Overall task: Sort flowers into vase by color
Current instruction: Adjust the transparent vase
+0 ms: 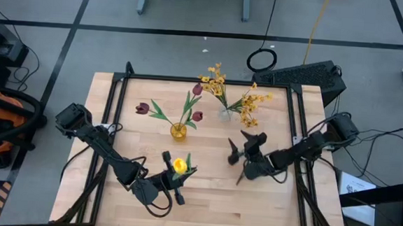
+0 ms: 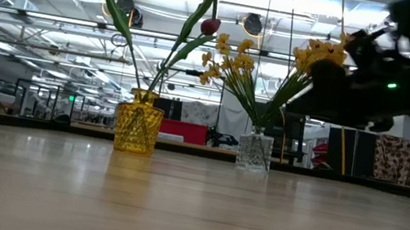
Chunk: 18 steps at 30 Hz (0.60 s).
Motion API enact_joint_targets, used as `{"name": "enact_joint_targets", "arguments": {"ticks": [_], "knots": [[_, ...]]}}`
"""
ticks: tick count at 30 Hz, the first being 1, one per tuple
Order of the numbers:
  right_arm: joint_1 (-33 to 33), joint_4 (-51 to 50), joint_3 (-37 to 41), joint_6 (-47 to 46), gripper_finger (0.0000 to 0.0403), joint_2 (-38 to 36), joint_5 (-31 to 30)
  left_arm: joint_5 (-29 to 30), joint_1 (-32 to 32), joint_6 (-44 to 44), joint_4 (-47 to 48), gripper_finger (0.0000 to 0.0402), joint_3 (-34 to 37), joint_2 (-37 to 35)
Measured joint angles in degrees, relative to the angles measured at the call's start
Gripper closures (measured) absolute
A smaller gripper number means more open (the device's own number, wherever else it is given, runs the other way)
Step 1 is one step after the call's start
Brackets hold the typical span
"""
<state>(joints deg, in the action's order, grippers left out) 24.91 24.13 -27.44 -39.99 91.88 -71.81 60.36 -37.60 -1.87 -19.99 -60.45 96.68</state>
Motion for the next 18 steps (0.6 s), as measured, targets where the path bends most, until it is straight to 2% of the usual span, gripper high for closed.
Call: {"name": "enact_joint_targets", "arguments": {"ticks": [7, 11, 14, 18], "knots": [[-7.61, 17.17, -0.31, 2.9, 0.0026, 8.94, -1.29, -0.14, 0.77, 0.18, 0.0, 0.0389, 0.0, 0.0], [-10.58, 18.0, -2.56, 1.73, 0.0005, 12.34, -0.83, -0.31, 0.2, 0.11, 0.0, 0.0389, 0.0, 0.0], [-13.31, 17.84, -4.92, 2.93, 0.0004, 14.55, 2.67, -0.33, 0.15, 0.09, 0.0, 0.0389, 0.0, 0.0], [-15.87, 17.69, -8.26, 5.17, 0.0003, 16.55, 3.38, -0.35, 0.11, 0.11, -0.02, 0.0389, 0.0, 0.0]]}}
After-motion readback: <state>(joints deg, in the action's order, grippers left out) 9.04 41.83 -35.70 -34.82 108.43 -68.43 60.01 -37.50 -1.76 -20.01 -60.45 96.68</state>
